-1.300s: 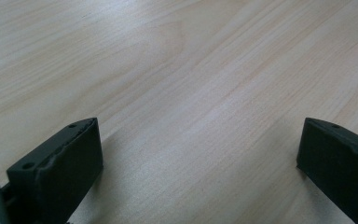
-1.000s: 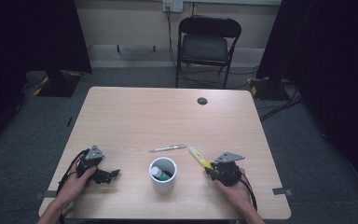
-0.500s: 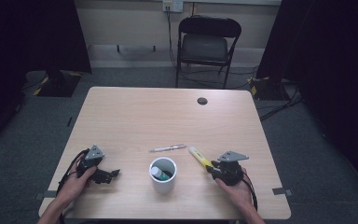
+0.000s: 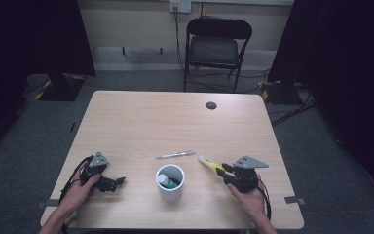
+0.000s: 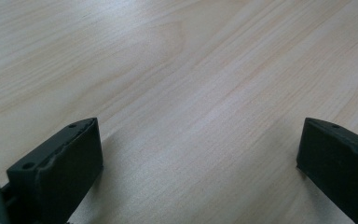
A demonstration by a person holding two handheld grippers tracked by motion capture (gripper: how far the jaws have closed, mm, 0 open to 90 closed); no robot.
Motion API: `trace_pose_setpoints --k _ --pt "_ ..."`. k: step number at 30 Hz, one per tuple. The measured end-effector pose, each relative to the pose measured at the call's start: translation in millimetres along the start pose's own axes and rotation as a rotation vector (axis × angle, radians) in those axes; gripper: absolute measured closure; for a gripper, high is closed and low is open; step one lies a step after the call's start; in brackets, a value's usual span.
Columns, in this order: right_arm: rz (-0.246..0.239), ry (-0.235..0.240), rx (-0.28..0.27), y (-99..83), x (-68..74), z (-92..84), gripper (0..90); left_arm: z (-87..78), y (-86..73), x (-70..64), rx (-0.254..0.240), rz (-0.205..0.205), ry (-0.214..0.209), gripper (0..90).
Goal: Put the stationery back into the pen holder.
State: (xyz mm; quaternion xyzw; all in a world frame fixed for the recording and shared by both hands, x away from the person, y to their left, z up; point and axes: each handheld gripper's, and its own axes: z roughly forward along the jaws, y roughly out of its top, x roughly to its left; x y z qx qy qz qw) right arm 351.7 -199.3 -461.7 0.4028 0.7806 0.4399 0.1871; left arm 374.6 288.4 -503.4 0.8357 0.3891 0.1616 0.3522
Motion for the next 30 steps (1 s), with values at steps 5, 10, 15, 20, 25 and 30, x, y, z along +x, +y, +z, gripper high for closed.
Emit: trace_pose_setpoints --k 5,10,15,20,25,30 --pt "0.007 0.001 -0.03 3.6 0.9 -5.2 67.5 0.0 0.0 0.0 0.0 0.0 0.0 0.0" --pt "0.008 0.003 -0.072 8.3 0.8 -13.2 67.6 0.0 0.0 0.0 0.0 0.0 0.0 0.0" --pt "0.015 0.001 -0.101 12.2 0.4 -19.0 67.6 0.0 0.0 0.0 0.0 0.0 0.0 0.0" --pt "0.009 0.0 -0.123 15.9 1.1 -23.6 67.6 0.0 0.0 0.0 0.0 0.0 0.0 0.0" --pt "0.008 0.001 -0.136 19.3 2.8 -27.0 67.6 0.0 0.0 0.0 0.0 0.0 0.0 0.0" --pt "0.001 0.001 -0.149 22.2 2.8 -29.2 67.5 0.0 0.0 0.0 0.0 0.0 0.0 0.0"
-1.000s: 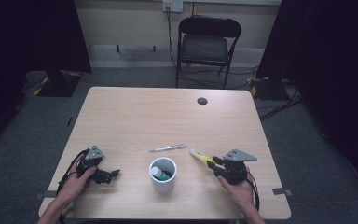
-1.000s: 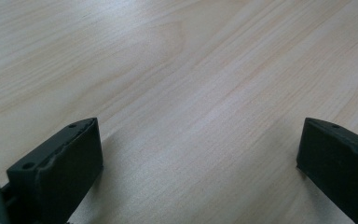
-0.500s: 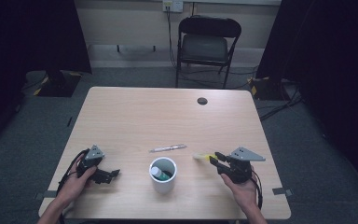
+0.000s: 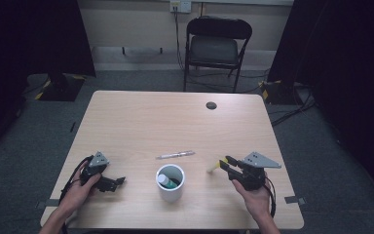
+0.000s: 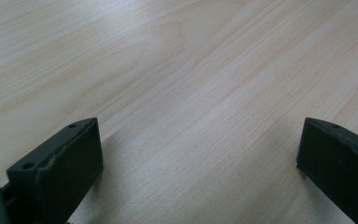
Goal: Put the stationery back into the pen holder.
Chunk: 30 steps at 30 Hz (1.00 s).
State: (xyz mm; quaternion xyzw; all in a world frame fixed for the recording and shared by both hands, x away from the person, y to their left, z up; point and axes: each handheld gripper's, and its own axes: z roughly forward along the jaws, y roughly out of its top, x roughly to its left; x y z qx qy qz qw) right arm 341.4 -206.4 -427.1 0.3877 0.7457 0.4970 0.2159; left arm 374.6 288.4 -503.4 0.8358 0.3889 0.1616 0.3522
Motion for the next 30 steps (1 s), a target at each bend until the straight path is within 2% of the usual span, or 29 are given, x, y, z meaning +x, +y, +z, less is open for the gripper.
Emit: trace_pose_setpoints --k 6,14,24,30 --pt "-0.023 0.006 0.001 9.9 -2.2 0.3 67.5 0.0 0.0 0.0 0.0 -0.001 0.0 0.0" --pt "-0.048 0.011 0.011 10.3 2.4 6.1 67.5 0.0 0.0 0.0 0.0 -0.001 0.0 0.0" --pt "-0.04 0.005 0.008 -0.3 7.0 -12.7 67.3 0.0 0.0 0.0 0.0 -0.001 0.0 0.0" --pt "-0.044 0.014 0.008 -0.8 10.2 -12.6 67.1 0.0 0.0 0.0 0.0 -0.001 0.0 0.0"
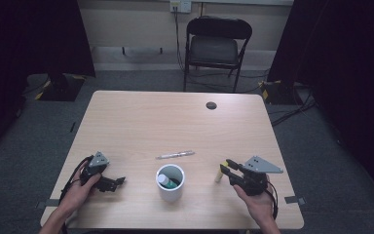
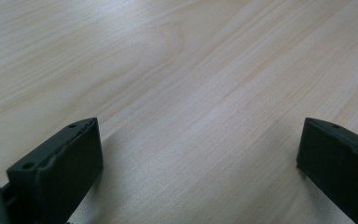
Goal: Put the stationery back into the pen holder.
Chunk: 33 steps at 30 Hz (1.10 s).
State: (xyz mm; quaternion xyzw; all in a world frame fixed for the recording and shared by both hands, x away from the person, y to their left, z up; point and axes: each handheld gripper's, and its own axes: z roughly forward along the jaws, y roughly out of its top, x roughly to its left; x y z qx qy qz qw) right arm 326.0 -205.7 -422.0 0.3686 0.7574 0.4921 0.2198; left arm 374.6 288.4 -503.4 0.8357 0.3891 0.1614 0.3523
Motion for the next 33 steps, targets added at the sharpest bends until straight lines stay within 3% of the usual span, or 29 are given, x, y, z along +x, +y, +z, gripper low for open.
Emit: trace_pose_setpoints --k 33 --pt "-0.002 0.013 0.0 -1.7 4.1 1.2 66.3 0.0 0.0 0.0 0.0 0.0 0.0 0.0"
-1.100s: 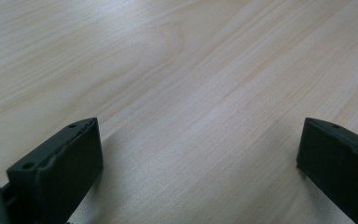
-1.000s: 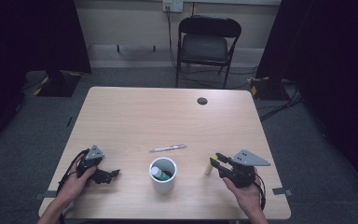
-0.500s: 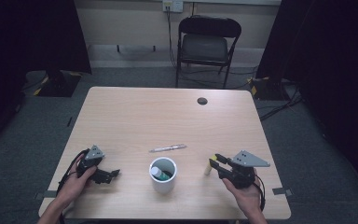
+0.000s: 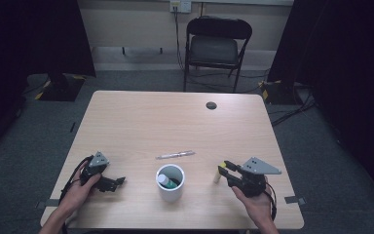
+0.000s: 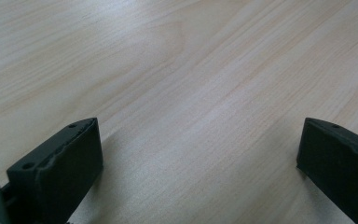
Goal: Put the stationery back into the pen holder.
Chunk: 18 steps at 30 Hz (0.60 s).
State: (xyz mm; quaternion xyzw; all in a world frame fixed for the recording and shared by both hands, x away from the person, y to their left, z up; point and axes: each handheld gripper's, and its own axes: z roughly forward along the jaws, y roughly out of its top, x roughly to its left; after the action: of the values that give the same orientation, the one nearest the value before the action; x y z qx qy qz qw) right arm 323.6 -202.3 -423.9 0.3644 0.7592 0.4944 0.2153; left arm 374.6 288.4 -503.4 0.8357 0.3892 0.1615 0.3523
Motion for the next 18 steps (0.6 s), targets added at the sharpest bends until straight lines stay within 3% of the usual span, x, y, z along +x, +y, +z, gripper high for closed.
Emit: trace_pose_setpoints --k 6,13,14,18 --pt "-0.005 0.001 0.012 -1.2 0.8 2.0 63.3 0.0 0.0 0.0 0.0 0.0 0.0 0.0" --pt "0.001 0.006 0.049 -4.8 1.8 16.4 56.7 0.0 0.0 0.0 0.0 0.0 0.0 0.0" --pt "0.008 -0.006 0.075 -5.2 0.0 22.5 64.3 0.0 0.0 0.0 0.0 0.0 0.0 0.0" --pt "0.01 -0.011 0.078 -5.6 -3.0 29.6 66.6 0.0 0.0 0.0 0.0 0.0 0.0 0.0"
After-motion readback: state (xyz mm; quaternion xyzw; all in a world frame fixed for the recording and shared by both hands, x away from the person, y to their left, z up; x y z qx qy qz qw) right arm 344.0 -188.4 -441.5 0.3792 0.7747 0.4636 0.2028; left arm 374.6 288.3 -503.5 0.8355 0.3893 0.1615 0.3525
